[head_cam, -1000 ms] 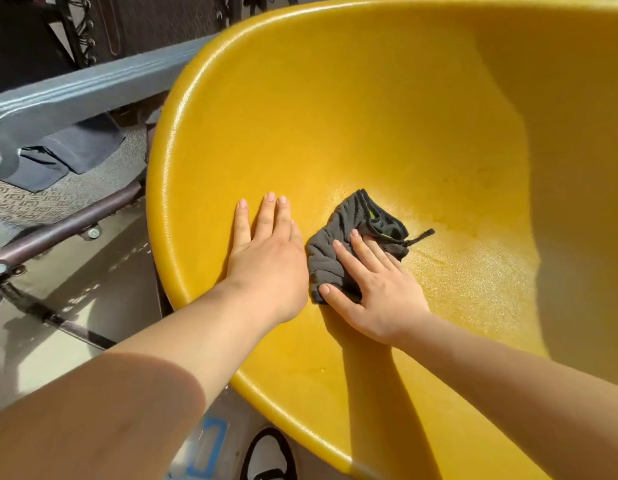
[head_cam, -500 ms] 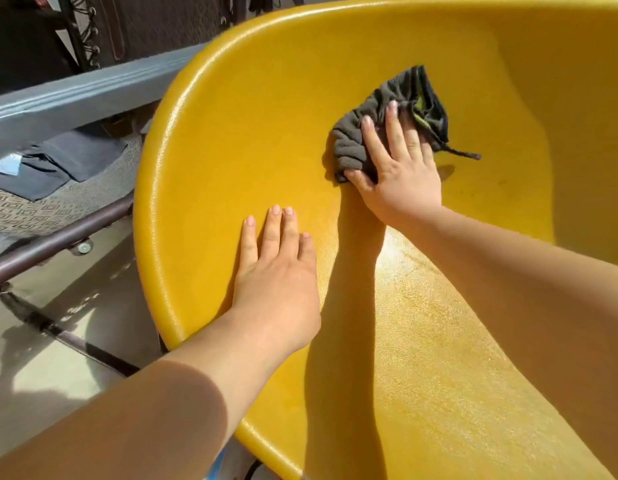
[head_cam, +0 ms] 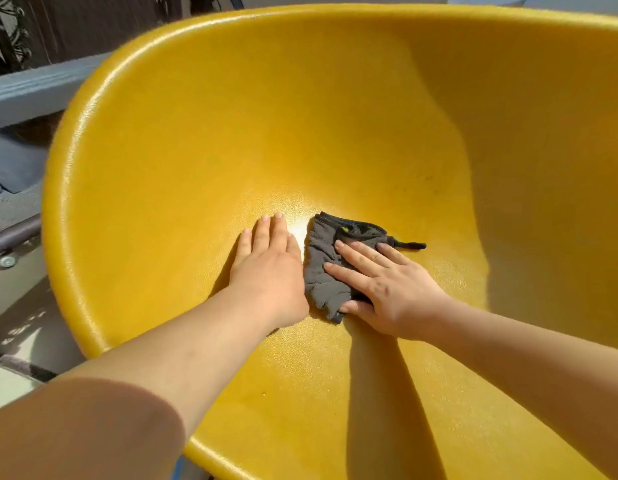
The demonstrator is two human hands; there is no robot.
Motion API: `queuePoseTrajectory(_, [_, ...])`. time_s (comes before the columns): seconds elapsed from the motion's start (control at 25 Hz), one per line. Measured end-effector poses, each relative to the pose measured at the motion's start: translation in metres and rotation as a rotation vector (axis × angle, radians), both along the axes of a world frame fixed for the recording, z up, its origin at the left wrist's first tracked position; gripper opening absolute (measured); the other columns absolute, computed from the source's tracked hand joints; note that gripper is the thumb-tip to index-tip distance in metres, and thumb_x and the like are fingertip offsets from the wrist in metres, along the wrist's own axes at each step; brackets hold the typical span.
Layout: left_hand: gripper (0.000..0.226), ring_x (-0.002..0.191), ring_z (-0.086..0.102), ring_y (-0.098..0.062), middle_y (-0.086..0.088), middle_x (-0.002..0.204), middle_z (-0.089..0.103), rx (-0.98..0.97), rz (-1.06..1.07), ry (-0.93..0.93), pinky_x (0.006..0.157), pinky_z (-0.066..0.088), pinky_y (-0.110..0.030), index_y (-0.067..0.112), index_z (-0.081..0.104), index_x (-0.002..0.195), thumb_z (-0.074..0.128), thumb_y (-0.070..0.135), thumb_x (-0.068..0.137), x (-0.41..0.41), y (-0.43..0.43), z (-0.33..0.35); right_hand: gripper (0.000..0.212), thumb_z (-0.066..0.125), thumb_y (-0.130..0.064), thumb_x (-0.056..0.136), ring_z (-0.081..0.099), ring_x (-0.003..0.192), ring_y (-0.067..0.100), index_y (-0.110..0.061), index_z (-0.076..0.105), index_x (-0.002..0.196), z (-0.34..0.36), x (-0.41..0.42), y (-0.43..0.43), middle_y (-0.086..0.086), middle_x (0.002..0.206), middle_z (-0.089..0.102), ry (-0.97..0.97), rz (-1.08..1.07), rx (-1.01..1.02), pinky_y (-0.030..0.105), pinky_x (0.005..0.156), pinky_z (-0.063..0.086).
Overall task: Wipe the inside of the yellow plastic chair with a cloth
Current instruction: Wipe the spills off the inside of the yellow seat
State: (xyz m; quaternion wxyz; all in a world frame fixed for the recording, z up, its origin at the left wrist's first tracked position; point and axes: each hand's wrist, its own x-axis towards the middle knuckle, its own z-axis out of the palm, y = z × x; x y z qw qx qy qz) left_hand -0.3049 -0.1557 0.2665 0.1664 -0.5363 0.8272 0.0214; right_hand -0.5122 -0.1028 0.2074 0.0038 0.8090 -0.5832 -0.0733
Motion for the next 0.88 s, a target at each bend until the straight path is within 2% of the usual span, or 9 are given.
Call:
queuePoseTrajectory(0.12, [0.121, 0.155, -0.025, -0.037, -0.017, 0.167, -0.03, -0.056, -0.105, -0.145, 0.127, -0.006, -0.056, 0.01, -0.011, 0.163, 0.066, 0.062, 0.085, -0.011, -0.034, 0.006, 0.07, 0.022, -0.07, 0.1, -0.003, 0.161, 0.021, -0.044, 0.007, 0.164, 0.015, -0.032, -0.051, -0.003, 0.174, -0.005, 0.136, -0.088, -0.13, 0.048, 0.13, 0.004])
queuePoseTrajectory(0.24, [0.153, 0.153, -0.029, -0.039, -0.019, 0.166, -0.032, -0.095, -0.231, -0.309, 0.125, -0.006, -0.059, 0.01, -0.017, 0.161, 0.075, 0.082, 0.062, -0.03, -0.06, 0.012, 0.073, 0.04, -0.065, 0.099, 0.009, 0.161, 0.028, -0.04, 0.019, 0.164, 0.047, -0.07, -0.095, 0.003, 0.174, 0.007, 0.261, -0.166, -0.339, 0.054, 0.128, 0.01])
queuePoseTrajectory(0.36, [0.168, 0.151, -0.033, -0.038, -0.019, 0.163, -0.038, -0.04, -0.234, -0.339, 0.125, -0.007, -0.059, 0.009, -0.021, 0.16, 0.082, 0.083, 0.049, -0.041, -0.075, 0.01, 0.072, 0.045, -0.062, 0.097, 0.012, 0.16, 0.032, -0.036, 0.028, 0.162, 0.058, -0.086, -0.107, 0.008, 0.174, 0.013, 0.188, -0.238, -0.442, 0.057, 0.127, 0.015])
queuePoseTrajectory(0.52, [0.168, 0.149, -0.036, -0.038, -0.017, 0.16, -0.043, 0.007, -0.213, -0.31, 0.126, -0.008, -0.058, 0.012, -0.022, 0.16, 0.084, 0.08, 0.049, -0.041, -0.078, 0.008, 0.069, 0.039, -0.067, 0.097, 0.011, 0.16, 0.031, -0.038, 0.033, 0.16, 0.02, -0.052, -0.072, 0.008, 0.173, 0.018, -0.012, -0.315, -0.336, 0.052, 0.128, 0.017])
queuePoseTrajectory(0.68, [0.154, 0.151, -0.034, -0.038, -0.017, 0.163, -0.039, 0.006, -0.149, -0.247, 0.126, -0.006, -0.057, 0.011, -0.017, 0.162, 0.065, 0.092, 0.059, -0.05, -0.071, 0.007, 0.069, 0.033, -0.068, 0.098, 0.02, 0.158, 0.029, -0.039, 0.031, 0.161, -0.003, -0.032, -0.012, 0.003, 0.171, 0.026, -0.096, -0.196, -0.115, 0.047, 0.128, 0.016])
queuePoseTrajectory(0.8, [0.148, 0.154, -0.023, -0.044, -0.022, 0.166, -0.029, -0.034, -0.126, -0.272, 0.127, 0.0, -0.058, 0.007, -0.009, 0.163, 0.069, 0.086, 0.066, -0.065, -0.063, 0.008, 0.07, 0.029, -0.066, 0.099, 0.032, 0.154, 0.031, -0.033, 0.037, 0.16, -0.001, -0.057, -0.008, 0.006, 0.167, 0.034, 0.04, -0.018, -0.135, 0.049, 0.125, 0.022])
queuePoseTrajectory(0.88, [0.143, 0.154, -0.015, -0.05, -0.027, 0.167, -0.021, -0.064, -0.124, -0.308, 0.127, 0.006, -0.058, 0.005, 0.0, 0.164, 0.073, 0.081, 0.067, -0.073, -0.059, 0.007, 0.068, 0.042, -0.062, 0.099, 0.035, 0.153, 0.031, -0.028, 0.04, 0.159, 0.004, -0.075, -0.028, 0.008, 0.166, 0.036, 0.175, 0.066, -0.206, 0.053, 0.126, 0.024])
